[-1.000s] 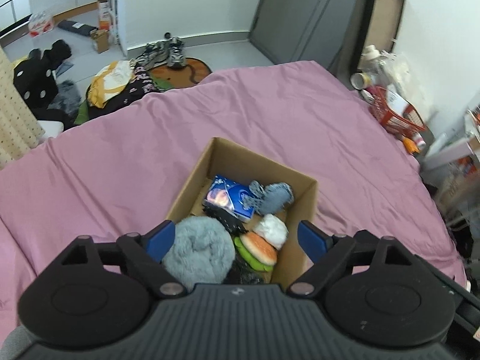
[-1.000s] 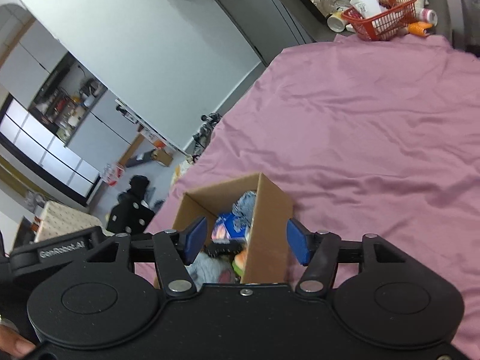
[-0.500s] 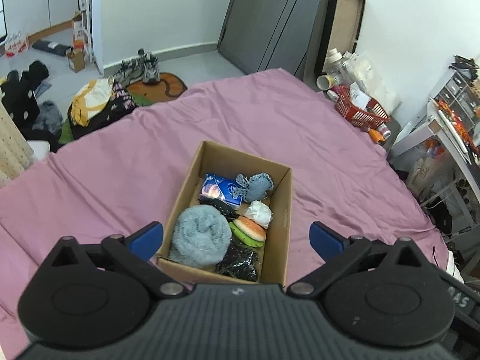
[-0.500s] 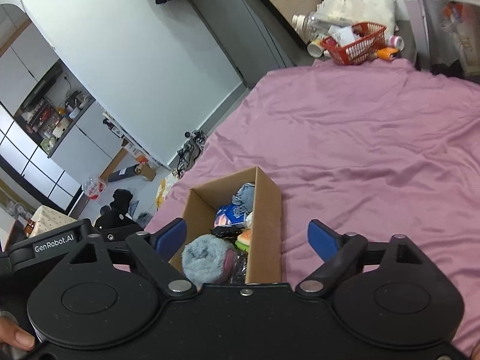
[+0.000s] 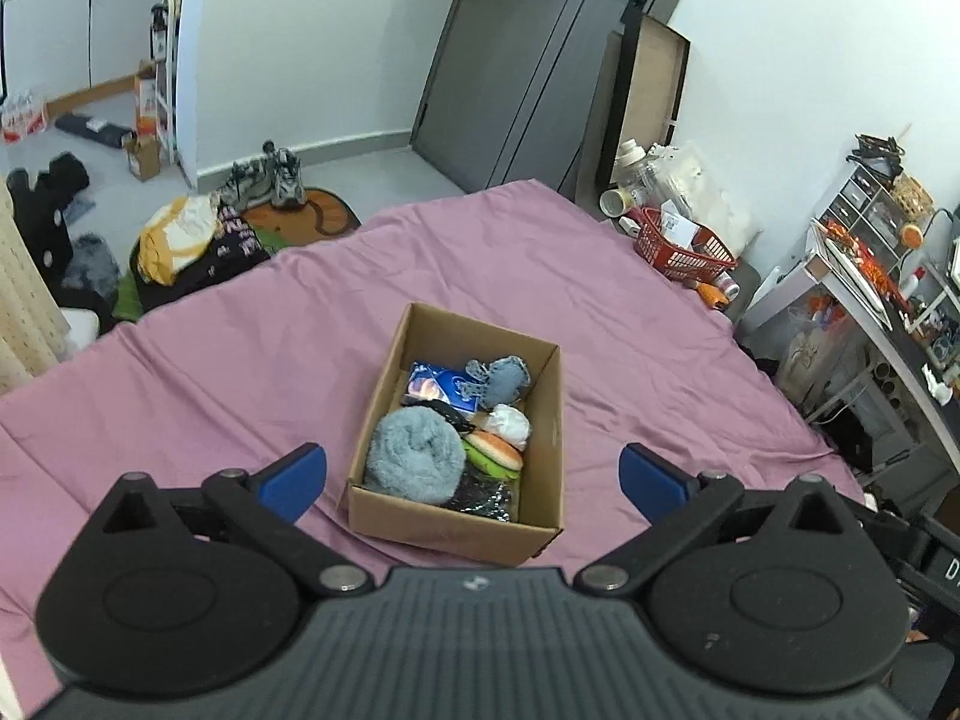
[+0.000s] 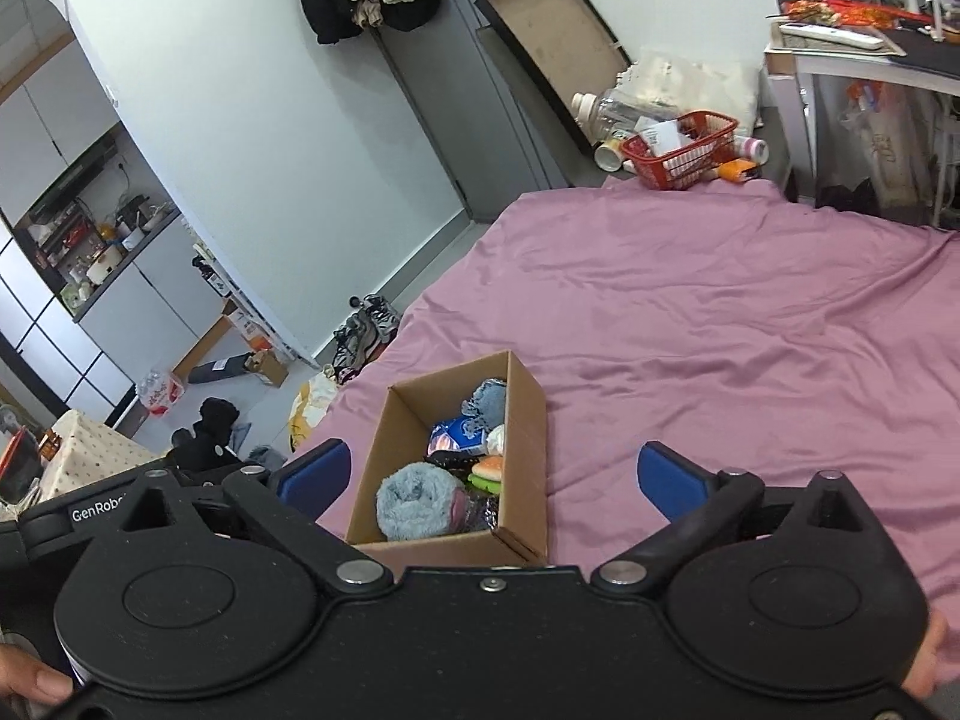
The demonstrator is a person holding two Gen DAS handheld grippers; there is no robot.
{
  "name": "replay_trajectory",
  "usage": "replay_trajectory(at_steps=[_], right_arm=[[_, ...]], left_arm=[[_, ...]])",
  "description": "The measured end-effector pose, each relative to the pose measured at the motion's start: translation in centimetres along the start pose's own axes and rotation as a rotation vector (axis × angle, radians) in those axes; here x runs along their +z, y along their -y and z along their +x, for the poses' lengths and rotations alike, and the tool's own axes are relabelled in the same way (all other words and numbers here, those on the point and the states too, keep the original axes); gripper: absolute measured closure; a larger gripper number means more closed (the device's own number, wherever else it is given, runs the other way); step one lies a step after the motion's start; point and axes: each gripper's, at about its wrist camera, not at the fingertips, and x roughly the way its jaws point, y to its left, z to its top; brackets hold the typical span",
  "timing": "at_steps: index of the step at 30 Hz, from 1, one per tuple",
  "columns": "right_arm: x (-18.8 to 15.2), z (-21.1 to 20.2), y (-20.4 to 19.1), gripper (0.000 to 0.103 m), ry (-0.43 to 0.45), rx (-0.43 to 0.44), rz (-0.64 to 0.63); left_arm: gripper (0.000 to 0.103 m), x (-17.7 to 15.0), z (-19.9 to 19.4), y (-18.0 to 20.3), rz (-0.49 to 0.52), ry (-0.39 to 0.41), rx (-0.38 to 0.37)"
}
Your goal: Organize soft objects
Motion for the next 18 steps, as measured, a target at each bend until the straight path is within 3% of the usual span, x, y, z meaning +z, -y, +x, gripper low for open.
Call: replay_trajectory(at_steps=[12, 18], right_arm=[[-1.4, -5.1, 0.3, 0.0, 0.066, -0.021, -0.001], [-1.3, -7.0, 1.3, 0.0, 0.088, -0.014, 0.031]], left_arm=[[0.0, -2.1, -3.8, 0.7, 0.086, 0.028, 0.064], [0.0, -2.8, -5.5, 1.0, 0.095, 0.048, 0.046]])
